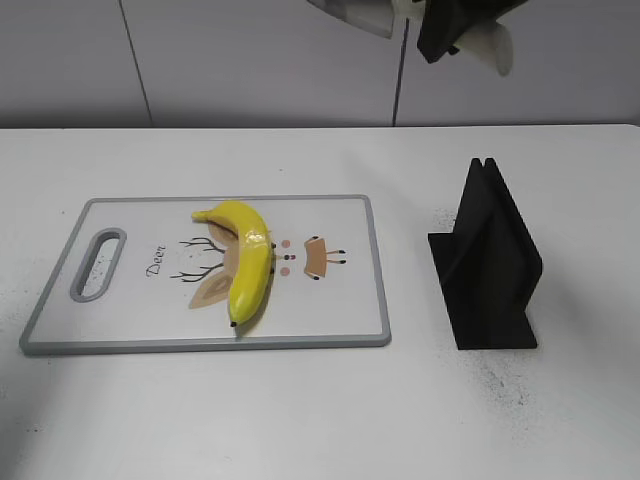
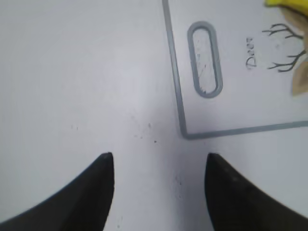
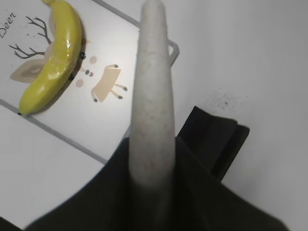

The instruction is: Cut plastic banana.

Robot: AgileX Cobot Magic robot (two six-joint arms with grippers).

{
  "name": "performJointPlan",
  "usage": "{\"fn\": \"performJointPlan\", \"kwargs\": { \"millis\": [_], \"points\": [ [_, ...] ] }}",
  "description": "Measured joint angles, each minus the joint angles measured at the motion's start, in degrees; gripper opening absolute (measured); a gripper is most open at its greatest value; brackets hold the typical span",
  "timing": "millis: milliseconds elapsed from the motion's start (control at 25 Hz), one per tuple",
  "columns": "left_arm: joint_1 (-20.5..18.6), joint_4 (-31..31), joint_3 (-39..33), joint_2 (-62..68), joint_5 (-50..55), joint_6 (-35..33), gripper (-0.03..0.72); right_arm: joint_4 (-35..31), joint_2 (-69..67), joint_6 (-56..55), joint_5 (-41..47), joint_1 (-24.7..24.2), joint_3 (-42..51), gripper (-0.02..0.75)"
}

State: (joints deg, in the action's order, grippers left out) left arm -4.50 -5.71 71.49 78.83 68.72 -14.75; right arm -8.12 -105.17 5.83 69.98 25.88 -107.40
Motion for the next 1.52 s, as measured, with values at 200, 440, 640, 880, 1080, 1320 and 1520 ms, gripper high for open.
{"fn": "performJointPlan", "kwargs": {
  "millis": [200, 440, 640, 880, 1080, 1320, 1520],
  "points": [
    [-1.61, 0.17, -7.39, -5.62, 0.77, 0.93, 0.571, -0.84, 6.38, -3.51, -0.06, 0.00, 11.75, 0.160],
    [-1.61, -0.13, -19.39, -20.37, -0.81, 1.09, 0.566, -0.92, 18.58, -7.13, -7.61, 0.00, 29.54, 0.160],
    [-1.61, 0.37, -29.13, -36.43, -5.37, 0.90, 0.563, 1.11, 27.28, -12.86, -13.46, 0.00, 39.38, 0.160],
    [-1.61, 1.61, -38.72, -56.51, -5.06, 0.90, 0.544, 4.27, 33.77, -19.17, -16.68, 0.00, 46.02, 0.160],
    [-1.61, 1.74, -41.21, -69.65, -0.05, 0.90, 0.544, 4.95, 36.63, -21.05, -17.43, 0.00, 49.33, 0.160],
    [-1.31, 1.81, -41.40, -78.25, 1.42, 0.90, 0.543, 6.96, 39.44, -25.35, -20.06, 0.00, 54.68, 0.160],
    [2.46, 1.76, -41.57, -78.16, 1.42, 0.84, 0.543, 7.33, 40.07, -27.30, -20.84, 0.00, 57.66, 0.160]
  ]
}}
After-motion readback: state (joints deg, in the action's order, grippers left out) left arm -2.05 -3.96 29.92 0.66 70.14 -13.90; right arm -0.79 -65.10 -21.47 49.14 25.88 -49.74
